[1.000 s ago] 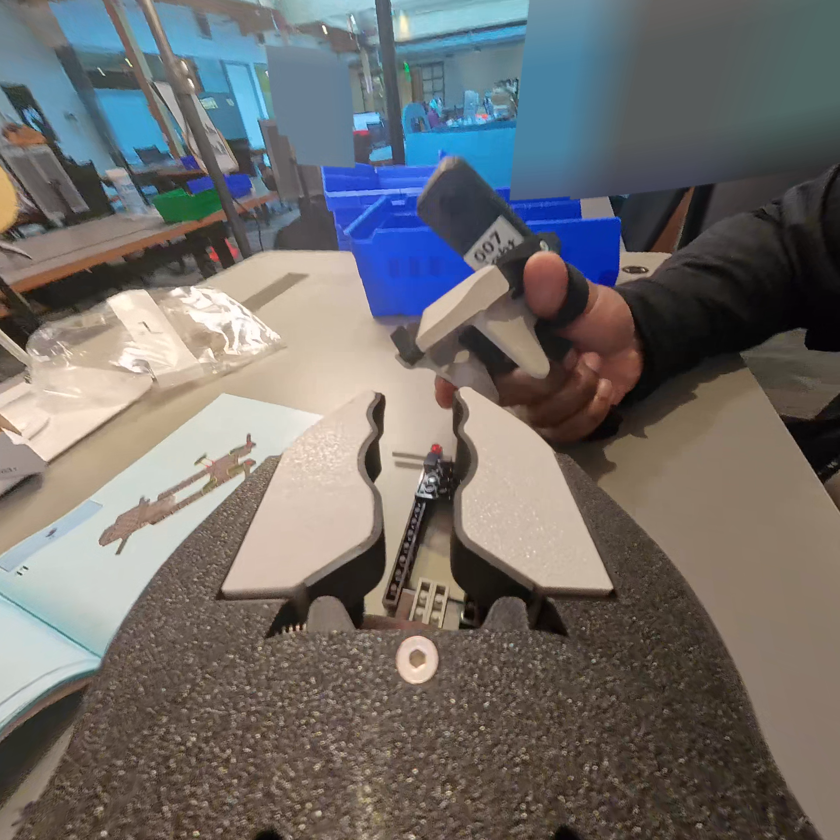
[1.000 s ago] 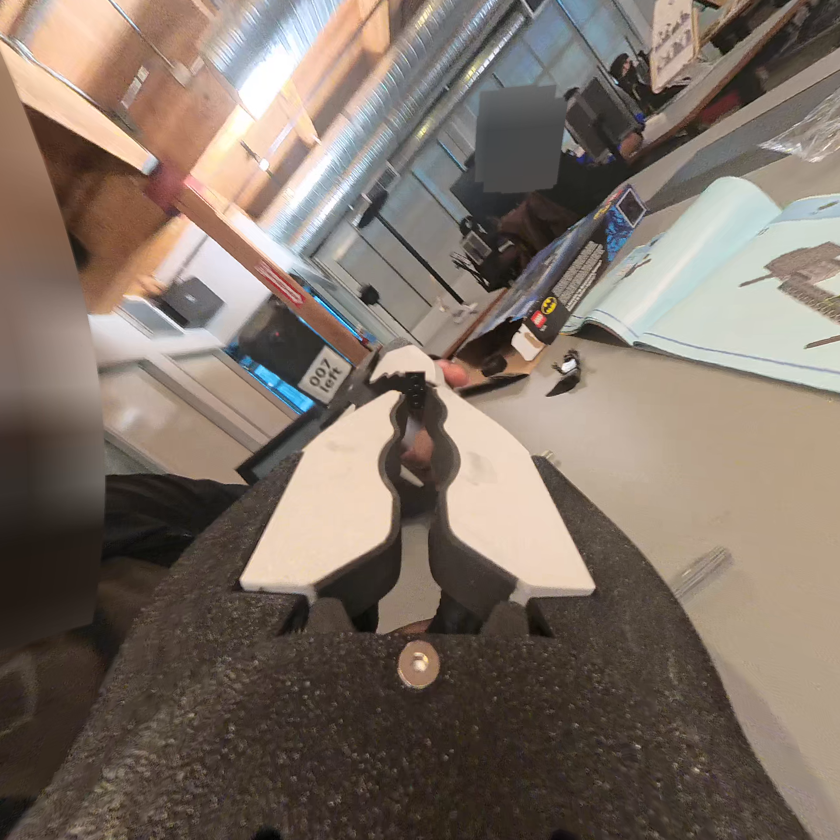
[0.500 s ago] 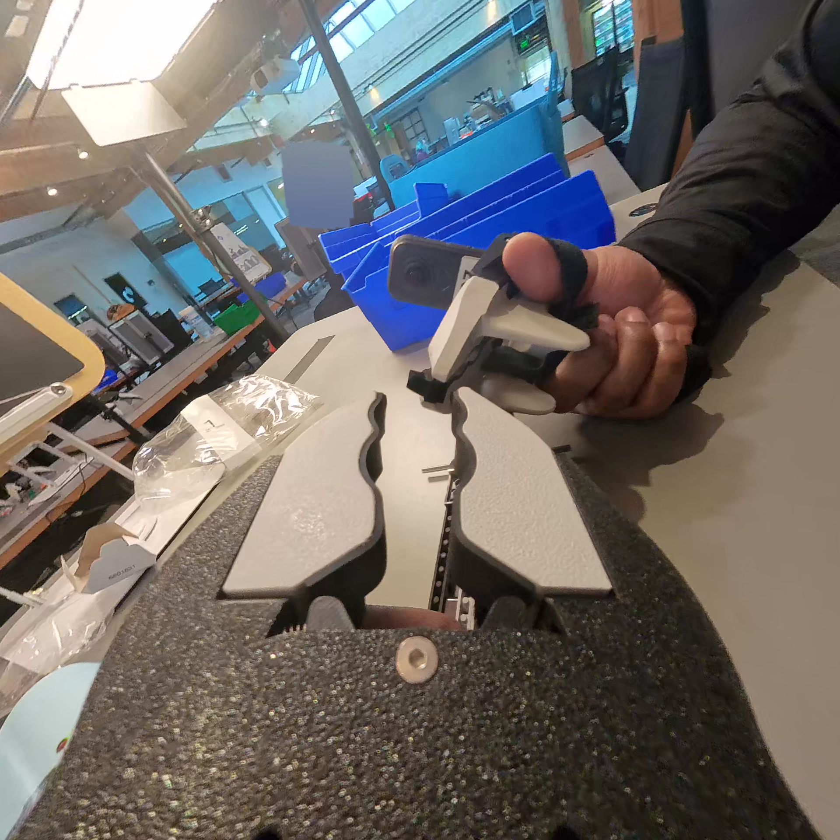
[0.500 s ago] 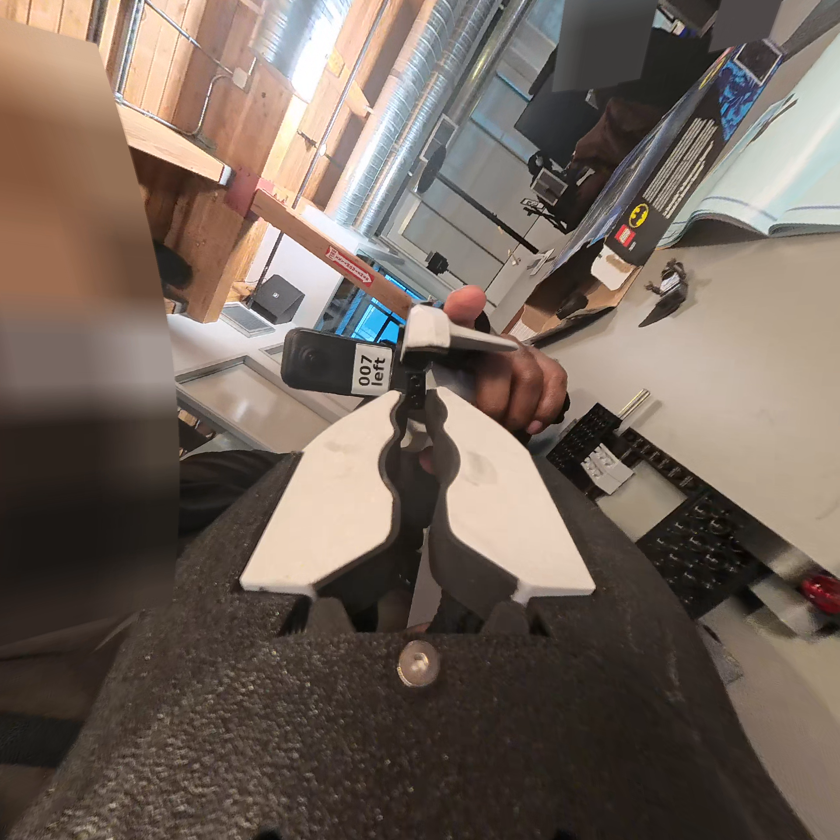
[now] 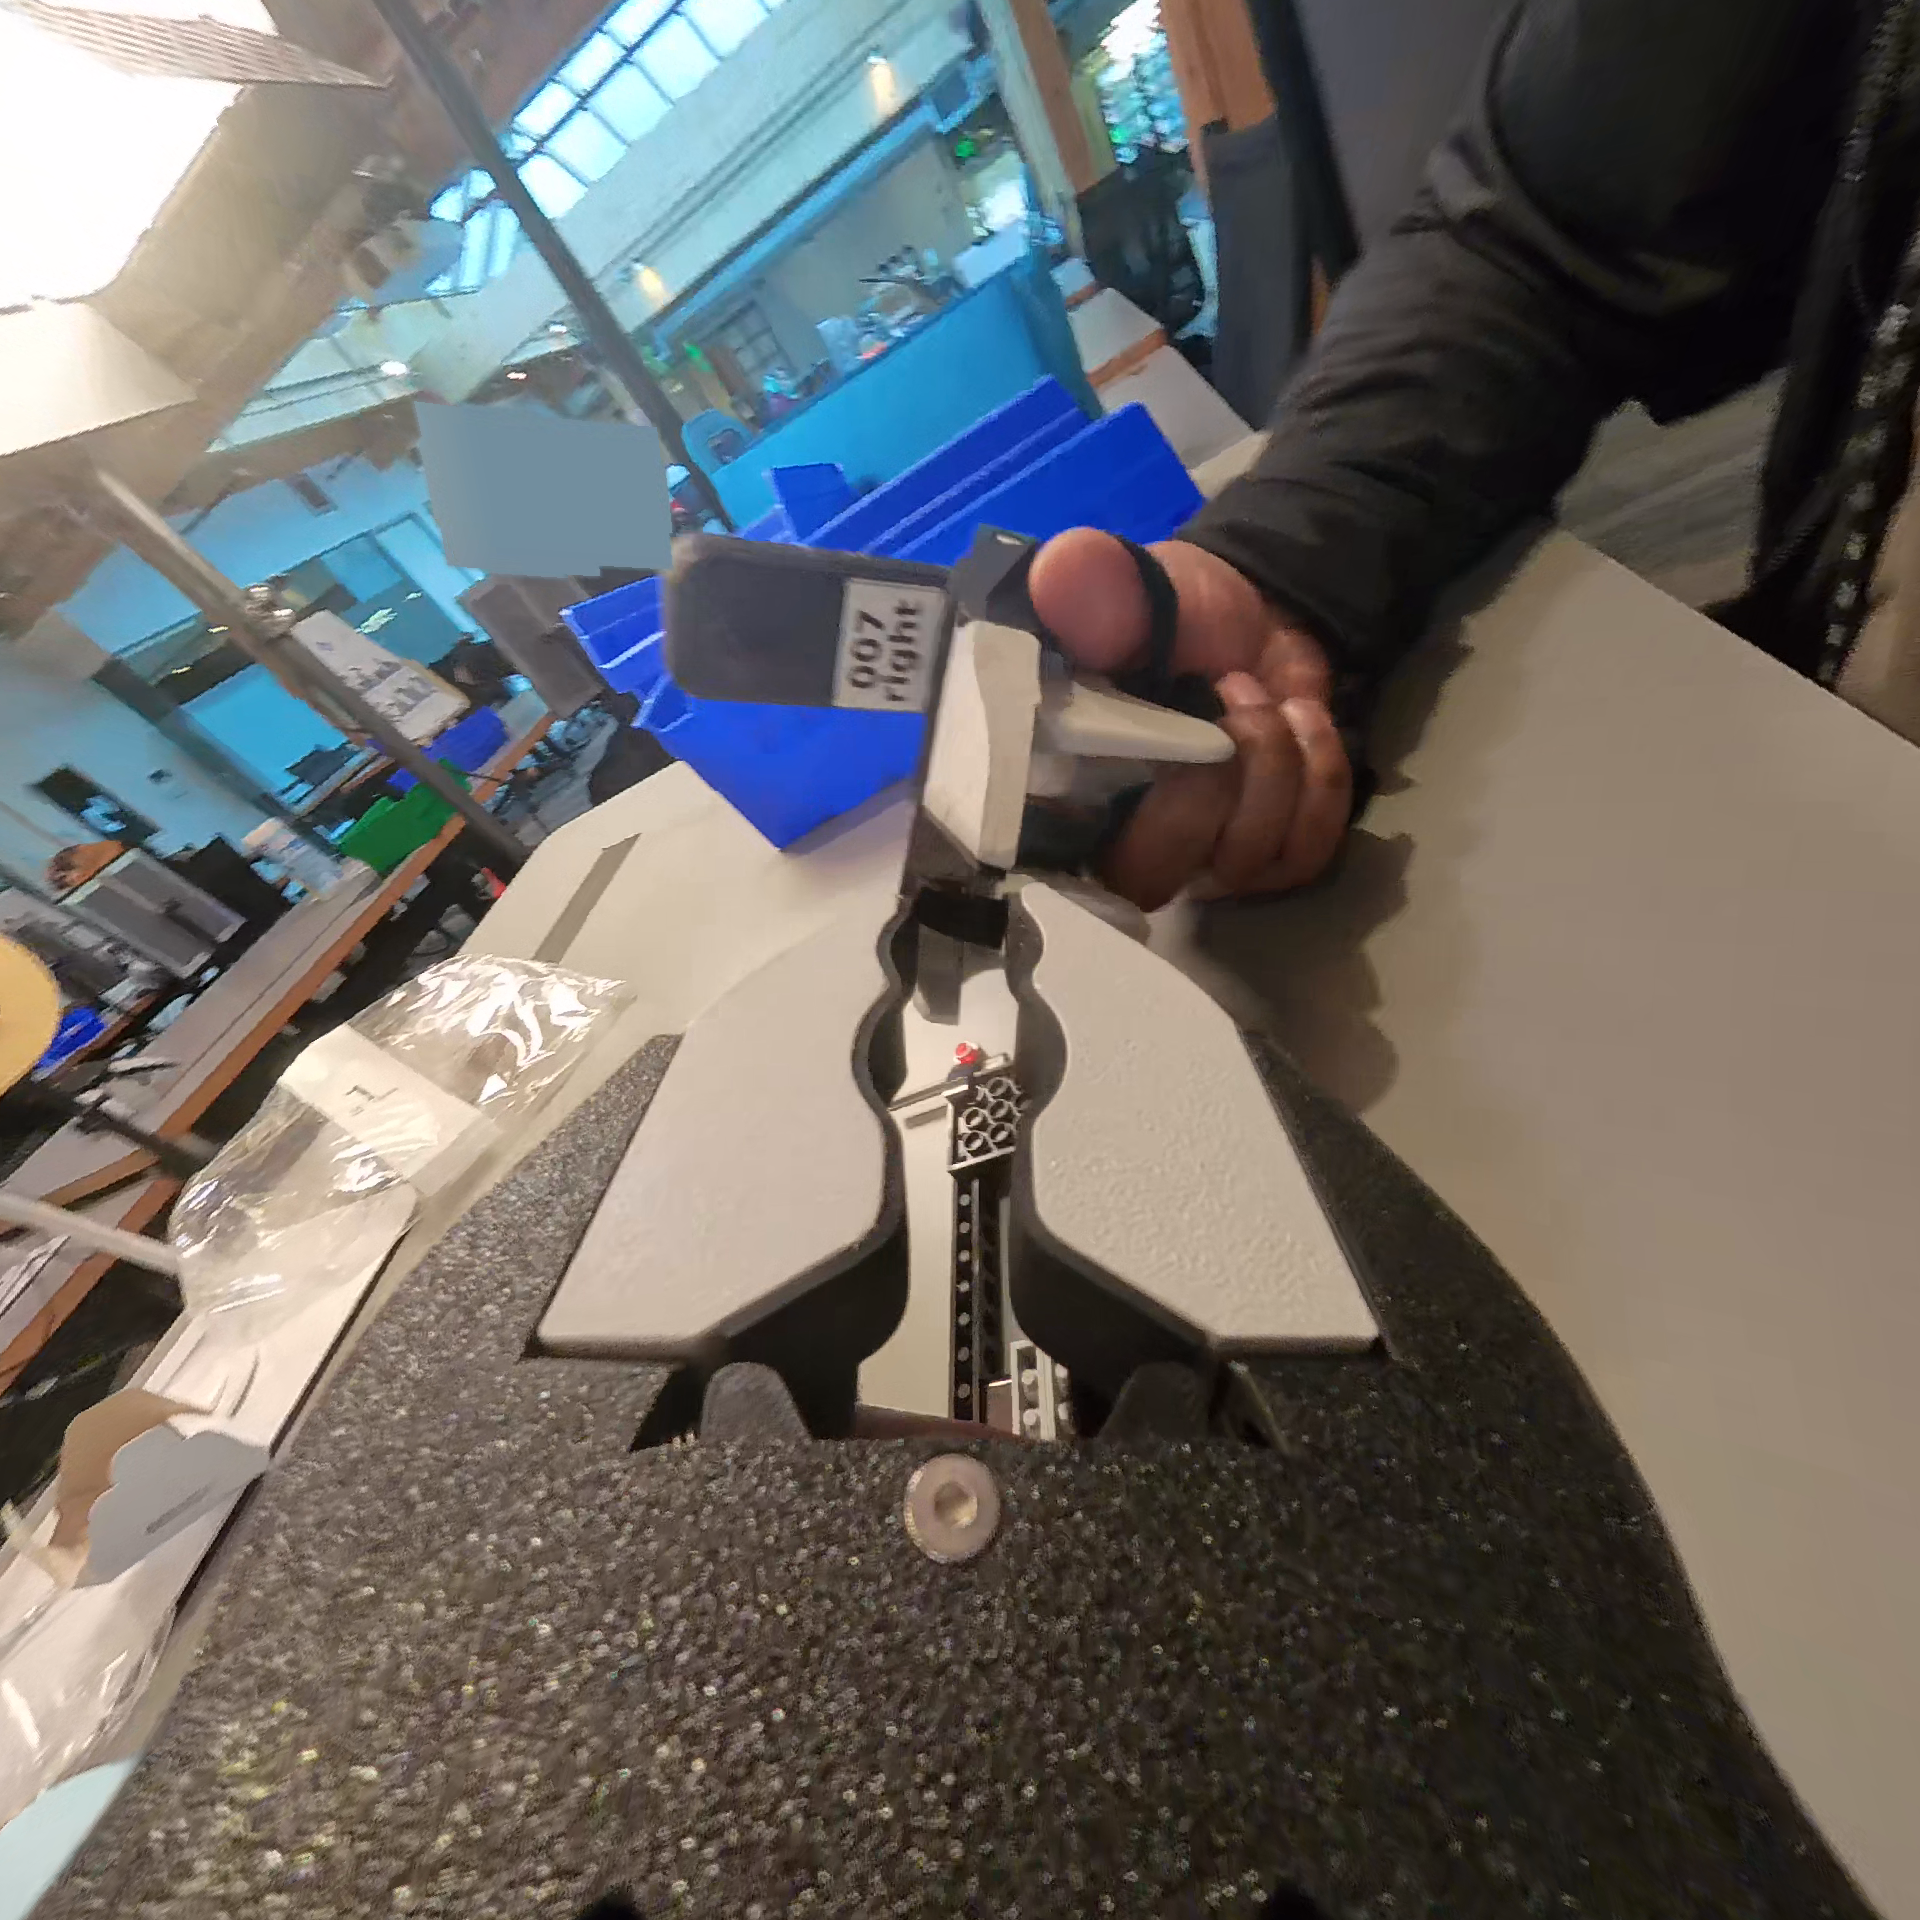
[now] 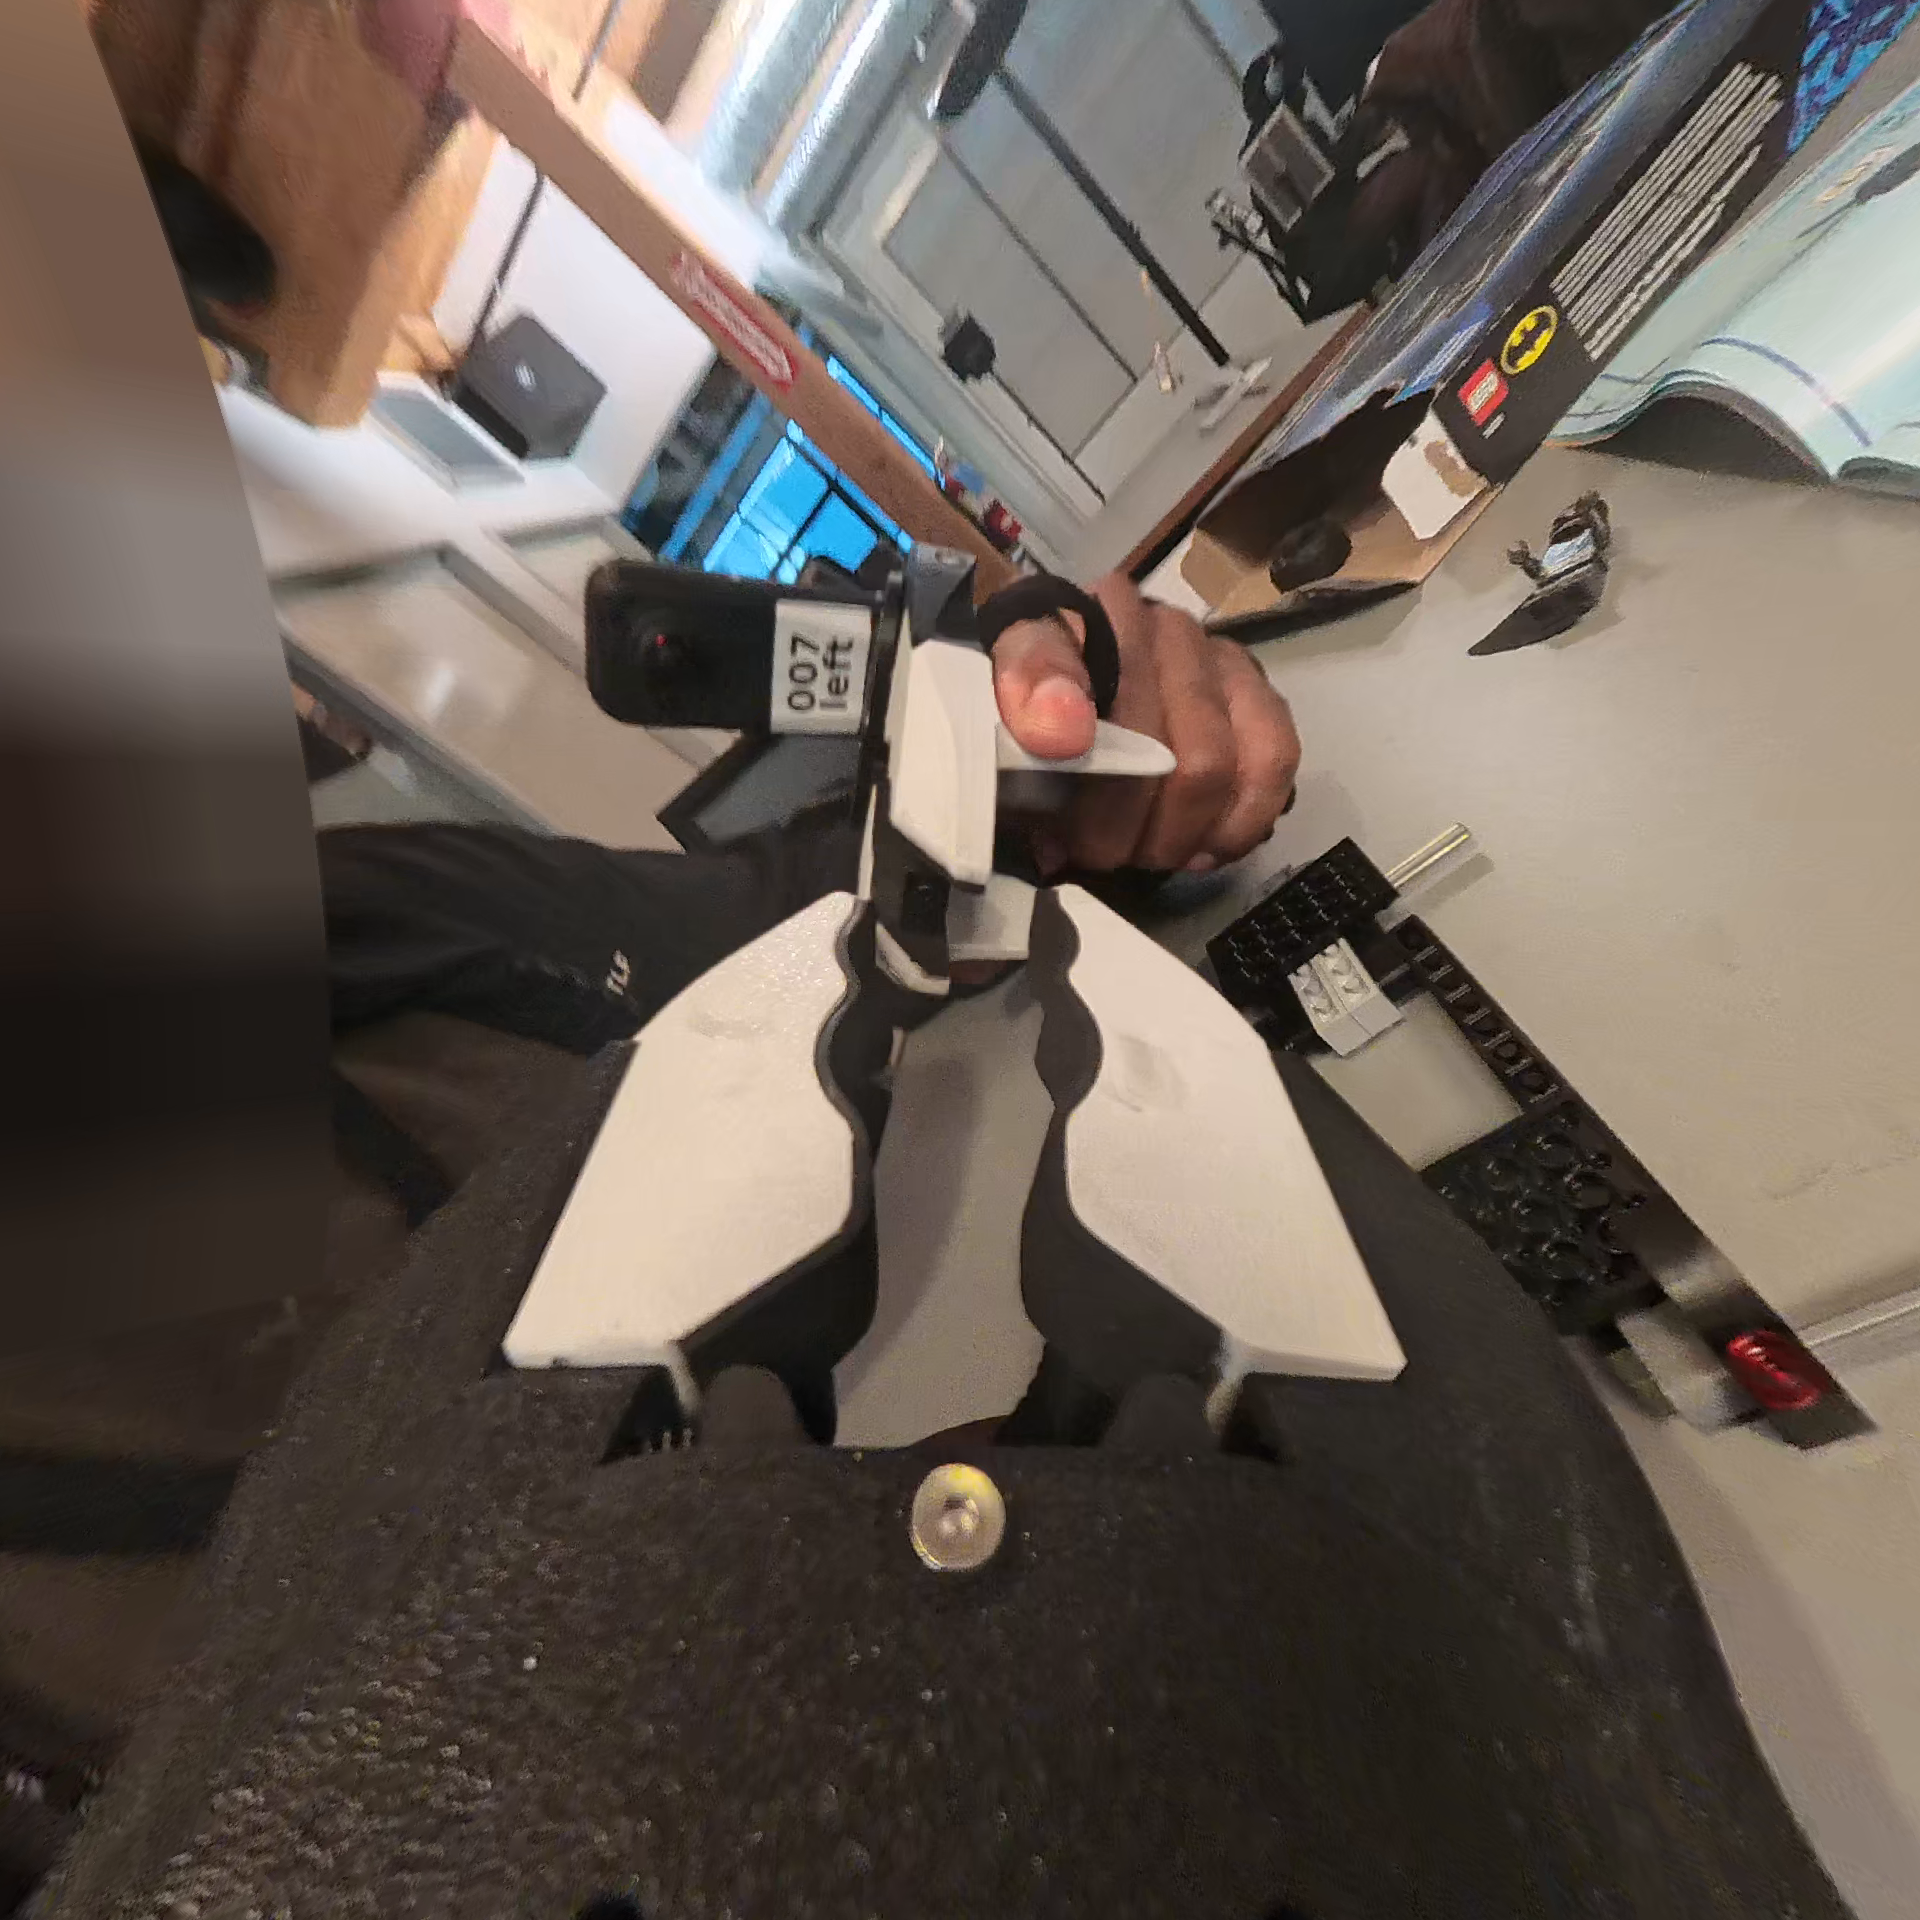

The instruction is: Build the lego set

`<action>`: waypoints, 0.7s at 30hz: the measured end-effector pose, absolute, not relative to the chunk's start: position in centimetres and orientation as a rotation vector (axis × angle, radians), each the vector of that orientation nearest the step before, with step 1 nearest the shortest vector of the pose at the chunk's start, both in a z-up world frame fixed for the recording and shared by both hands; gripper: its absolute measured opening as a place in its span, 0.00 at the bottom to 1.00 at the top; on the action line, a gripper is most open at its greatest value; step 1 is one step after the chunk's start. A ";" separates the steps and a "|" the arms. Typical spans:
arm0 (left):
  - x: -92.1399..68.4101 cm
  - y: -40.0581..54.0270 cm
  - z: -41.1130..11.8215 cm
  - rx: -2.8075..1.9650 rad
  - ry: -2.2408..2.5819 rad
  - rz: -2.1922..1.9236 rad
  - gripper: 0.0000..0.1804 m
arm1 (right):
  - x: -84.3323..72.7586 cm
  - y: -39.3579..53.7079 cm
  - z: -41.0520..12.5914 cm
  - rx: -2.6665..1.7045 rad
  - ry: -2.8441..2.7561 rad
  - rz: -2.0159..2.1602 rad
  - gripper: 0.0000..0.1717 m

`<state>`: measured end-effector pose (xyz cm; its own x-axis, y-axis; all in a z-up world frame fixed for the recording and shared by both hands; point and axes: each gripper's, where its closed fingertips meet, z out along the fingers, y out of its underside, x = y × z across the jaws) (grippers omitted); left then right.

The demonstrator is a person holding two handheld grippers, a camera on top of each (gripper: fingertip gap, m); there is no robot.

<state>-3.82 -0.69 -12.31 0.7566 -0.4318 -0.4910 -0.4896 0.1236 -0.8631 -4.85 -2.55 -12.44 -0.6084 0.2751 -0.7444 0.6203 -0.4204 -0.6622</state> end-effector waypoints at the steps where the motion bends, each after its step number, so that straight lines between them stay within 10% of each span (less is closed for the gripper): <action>1: -3.6 -0.8 -12.6 -1.502 0.830 0.032 0.09 | -4.6 -2.6 -12.6 1.223 1.586 -2.108 0.17; 21: -1.7 -1.4 -14.8 -1.529 1.052 -0.009 0.09 | -2.7 -3.3 -14.5 1.169 1.774 -1.899 0.09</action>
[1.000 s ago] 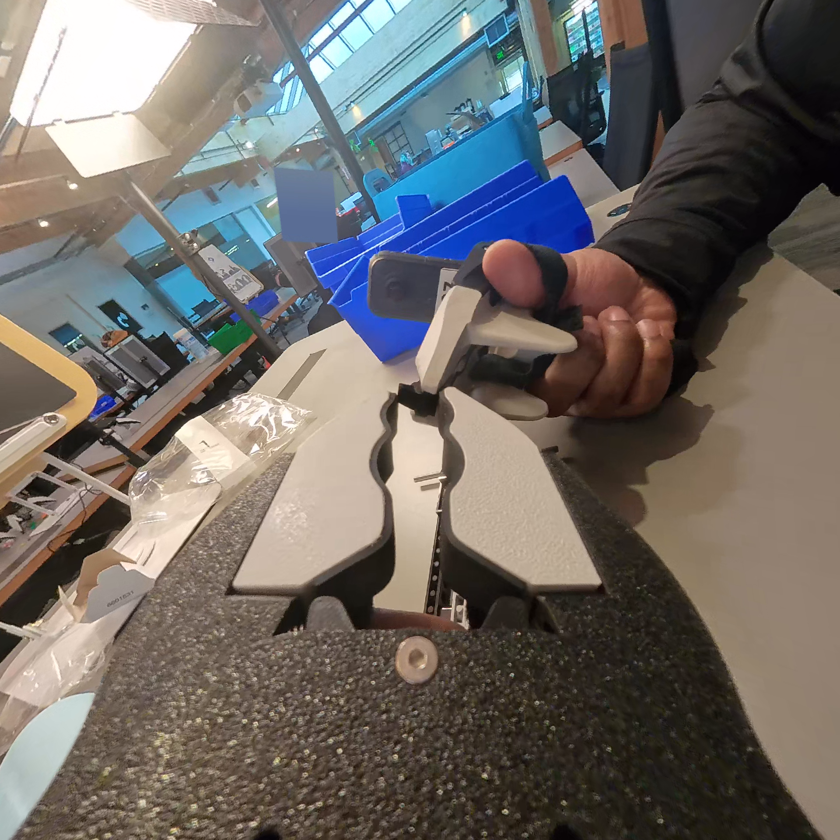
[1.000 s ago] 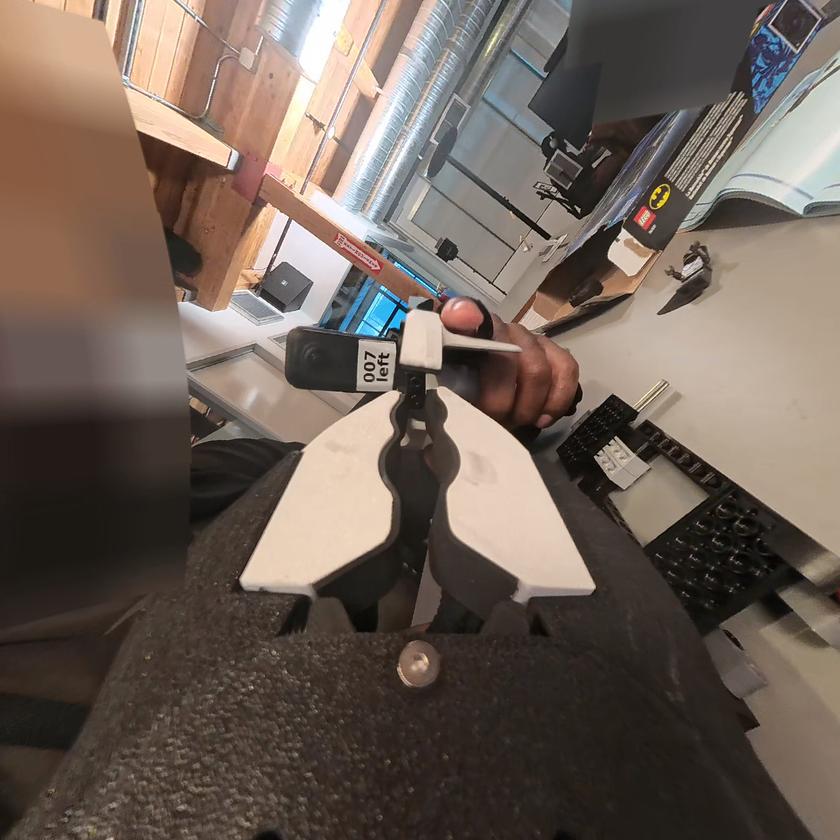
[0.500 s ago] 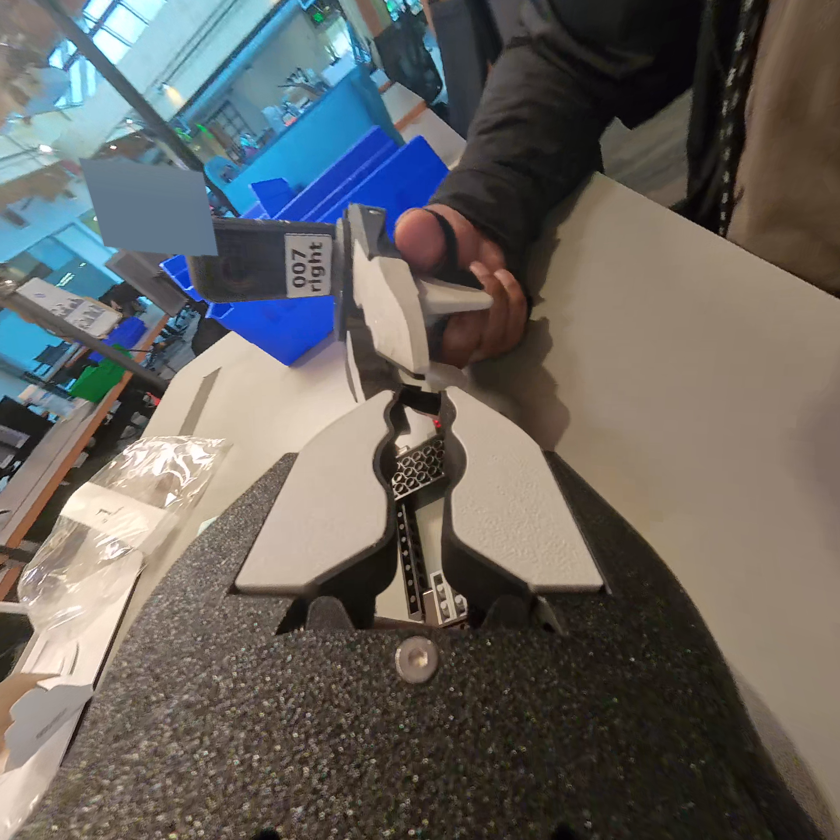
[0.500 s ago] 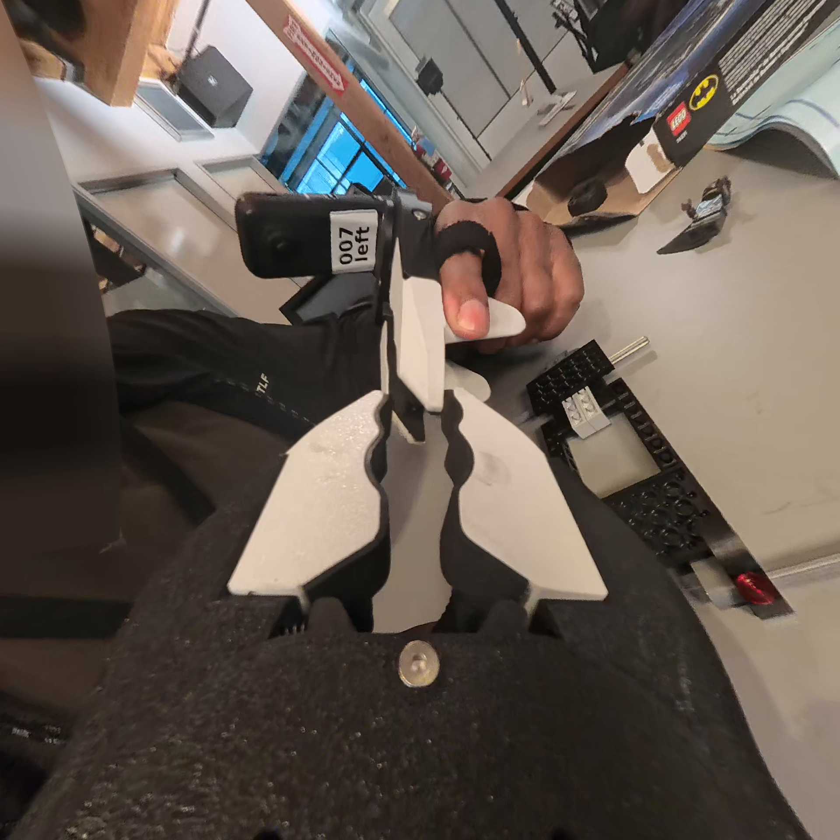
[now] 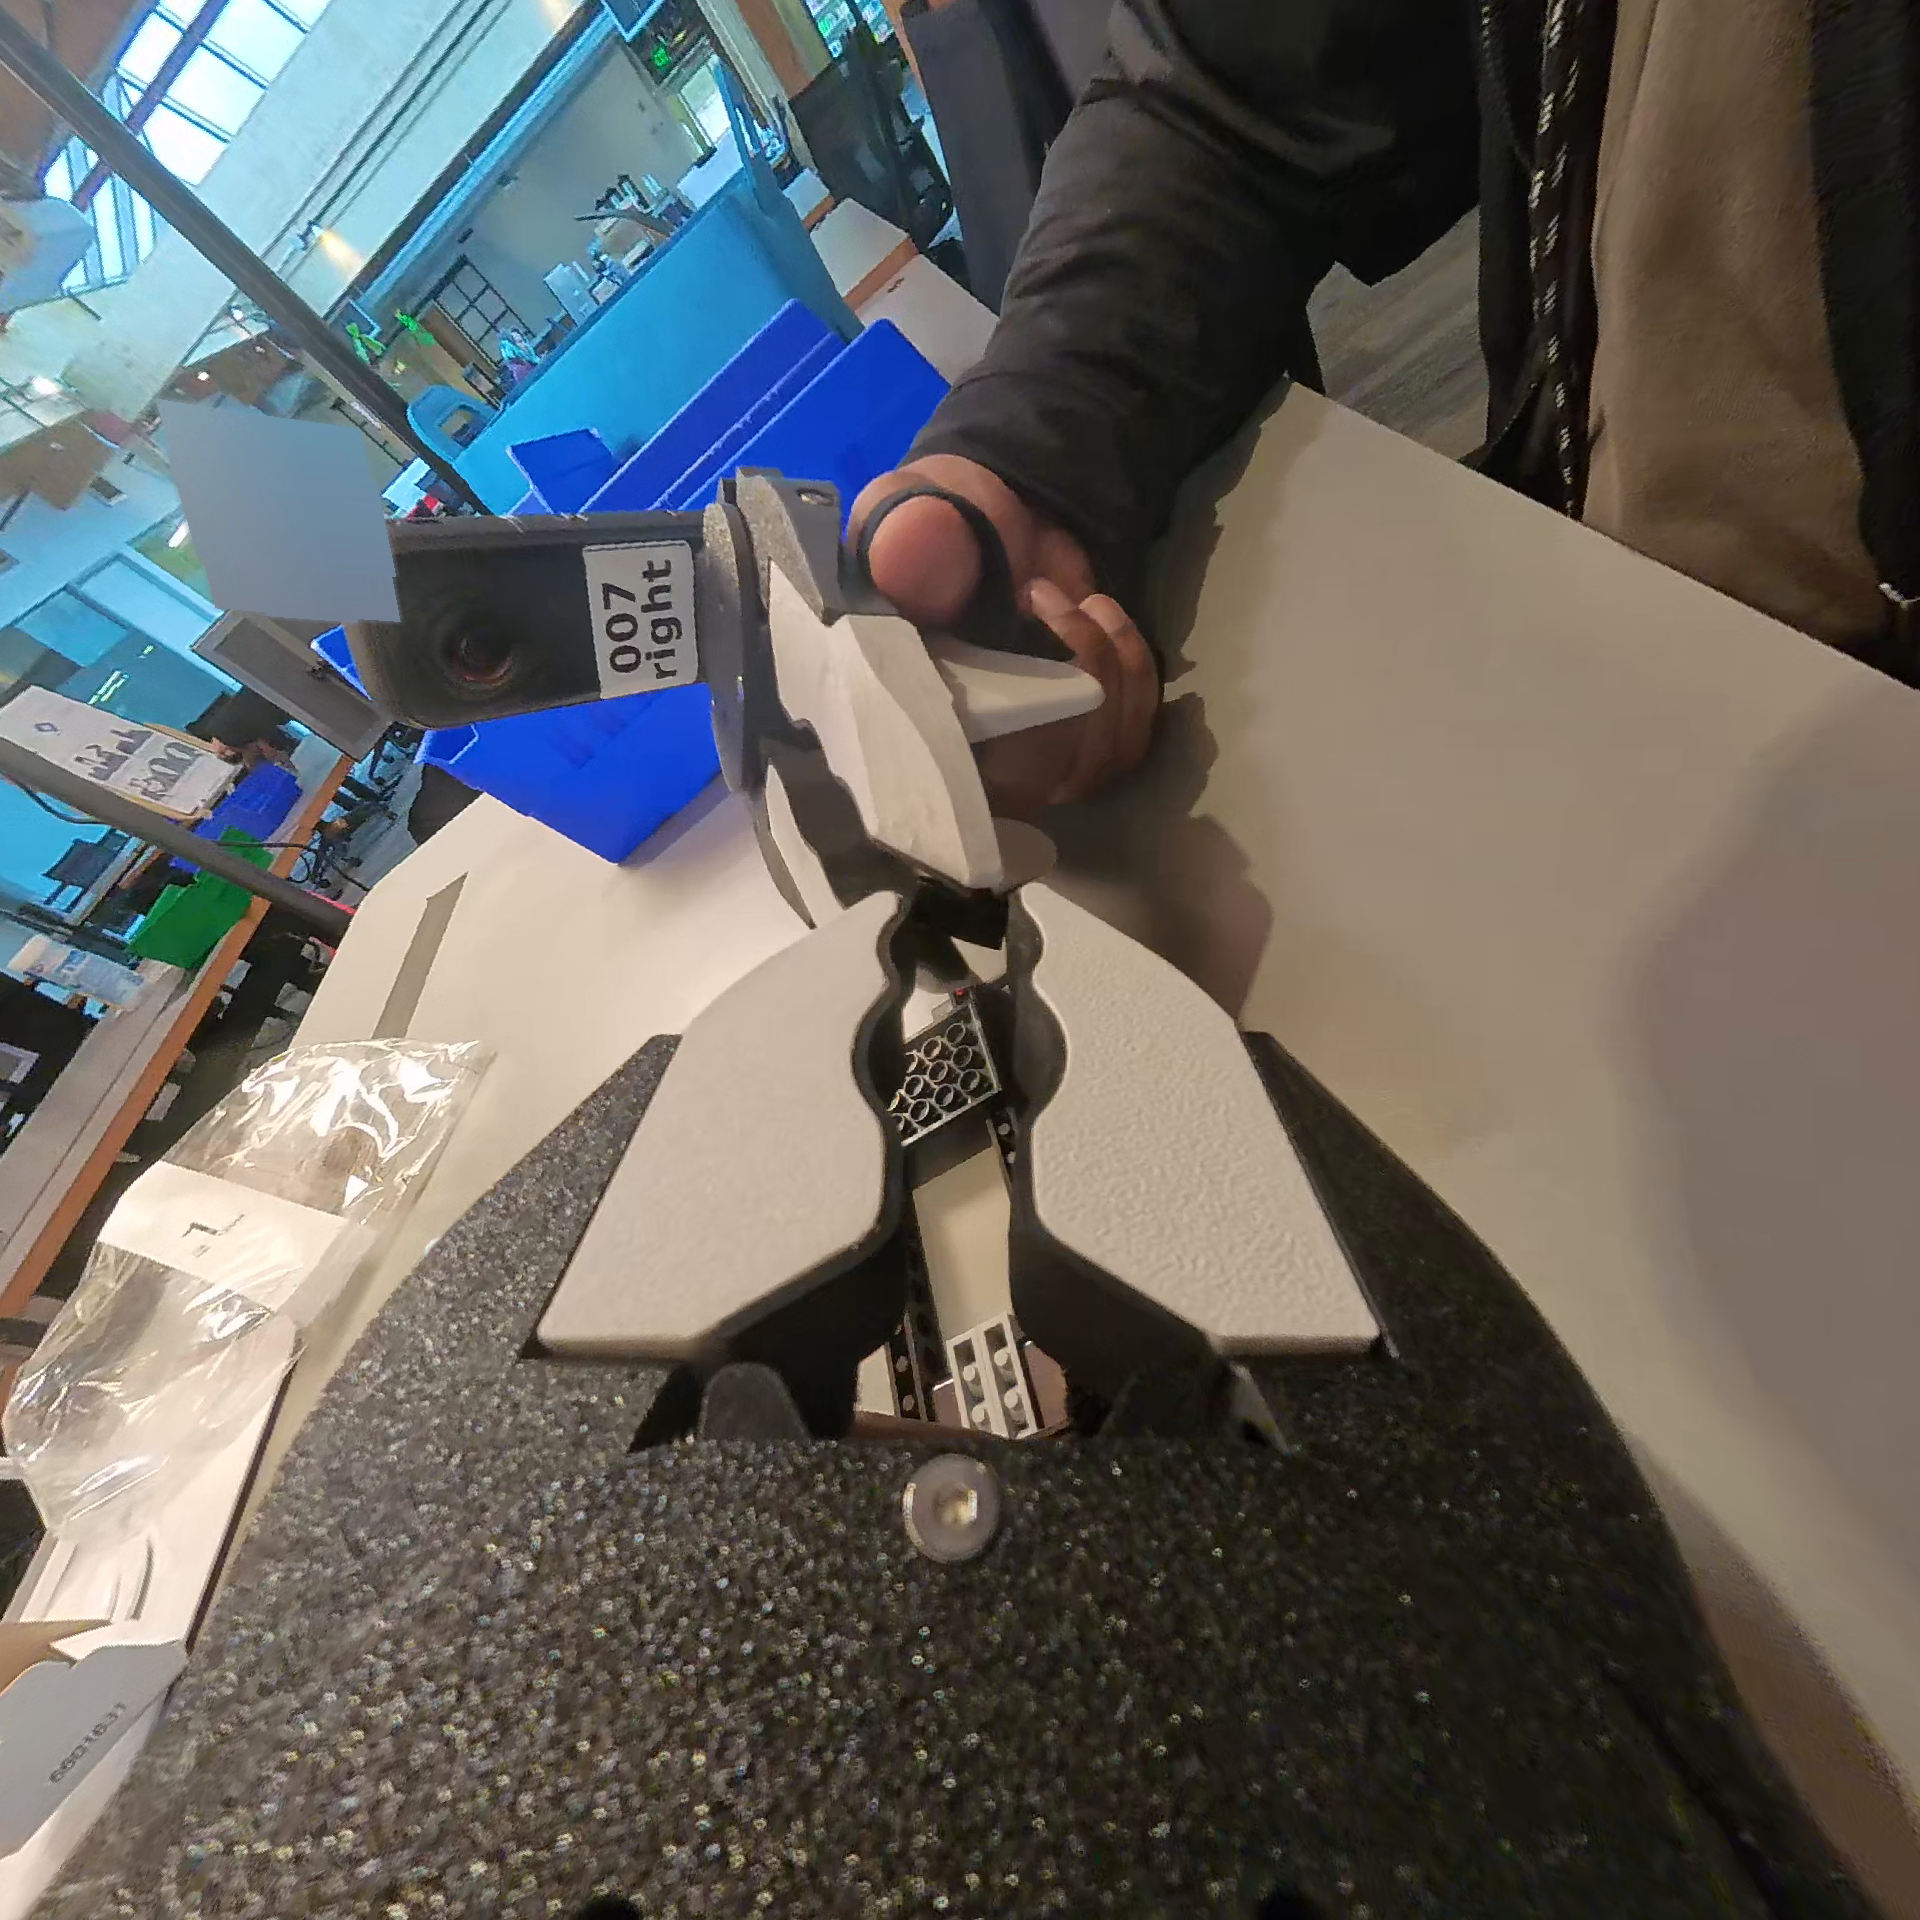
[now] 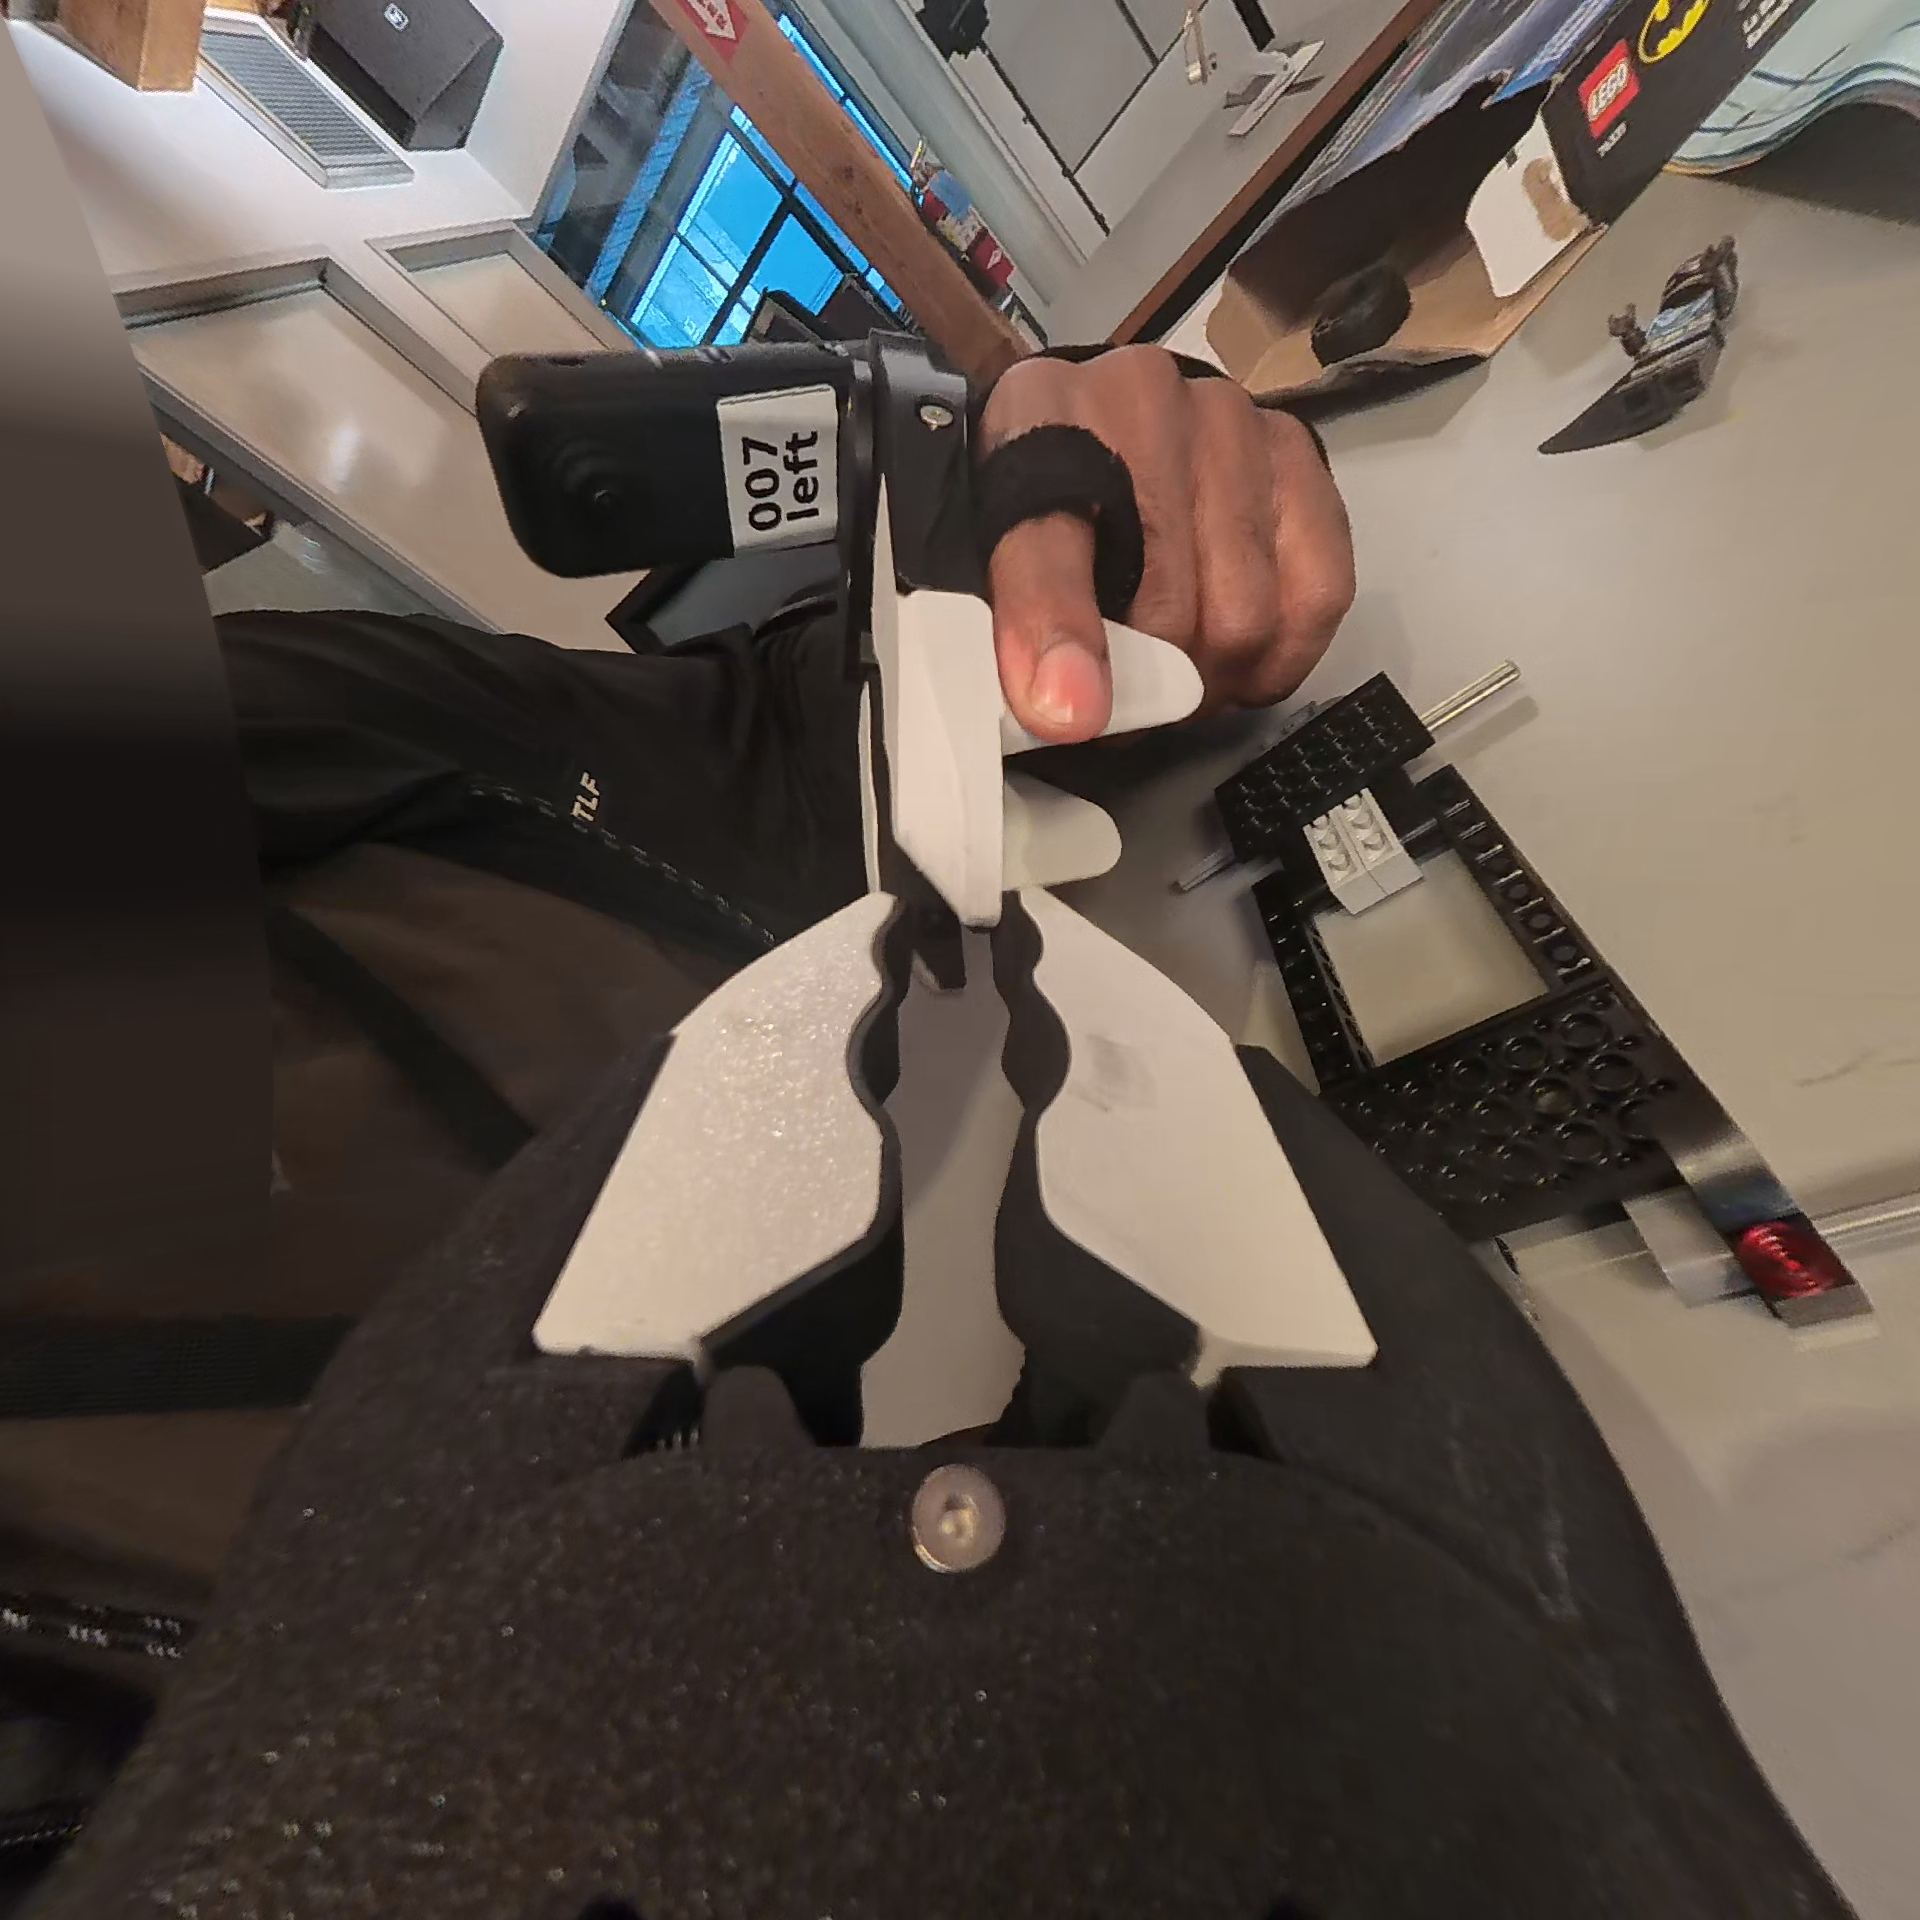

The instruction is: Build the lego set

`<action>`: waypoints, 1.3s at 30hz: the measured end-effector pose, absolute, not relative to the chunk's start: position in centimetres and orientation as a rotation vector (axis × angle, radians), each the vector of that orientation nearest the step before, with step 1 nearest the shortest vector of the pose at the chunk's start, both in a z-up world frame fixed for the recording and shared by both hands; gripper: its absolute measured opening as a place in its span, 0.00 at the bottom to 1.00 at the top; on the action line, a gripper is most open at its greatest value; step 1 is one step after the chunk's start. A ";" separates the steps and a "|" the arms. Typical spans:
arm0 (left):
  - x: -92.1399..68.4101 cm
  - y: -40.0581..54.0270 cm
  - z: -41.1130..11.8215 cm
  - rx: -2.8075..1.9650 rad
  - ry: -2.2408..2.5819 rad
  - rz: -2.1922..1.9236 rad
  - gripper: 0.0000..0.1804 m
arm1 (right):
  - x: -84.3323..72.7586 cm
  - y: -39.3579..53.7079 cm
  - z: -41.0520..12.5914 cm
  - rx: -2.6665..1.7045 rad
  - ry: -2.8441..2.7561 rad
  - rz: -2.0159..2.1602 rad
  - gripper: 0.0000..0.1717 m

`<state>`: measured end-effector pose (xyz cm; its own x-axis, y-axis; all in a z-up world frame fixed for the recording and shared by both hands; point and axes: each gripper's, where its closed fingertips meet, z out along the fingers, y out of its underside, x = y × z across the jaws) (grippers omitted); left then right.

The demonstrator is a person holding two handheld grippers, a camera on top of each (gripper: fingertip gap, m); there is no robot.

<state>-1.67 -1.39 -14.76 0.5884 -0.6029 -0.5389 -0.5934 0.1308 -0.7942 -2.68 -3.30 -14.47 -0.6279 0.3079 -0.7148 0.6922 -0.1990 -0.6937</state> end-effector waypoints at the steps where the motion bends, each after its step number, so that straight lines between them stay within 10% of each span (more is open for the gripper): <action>1: -1.6 -1.4 -14.8 -1.527 1.053 -0.007 0.09 | -2.7 -3.3 -14.5 1.168 1.773 -1.898 0.09; 15: -2.8 -0.6 -13.3 -1.602 0.717 -0.151 0.22 | -4.1 -1.1 -13.1 1.277 1.748 -2.129 0.05; 39: -3.3 0.2 -11.8 -1.644 0.357 -0.485 0.04 | -4.2 -0.3 -11.5 1.241 1.697 -2.323 0.05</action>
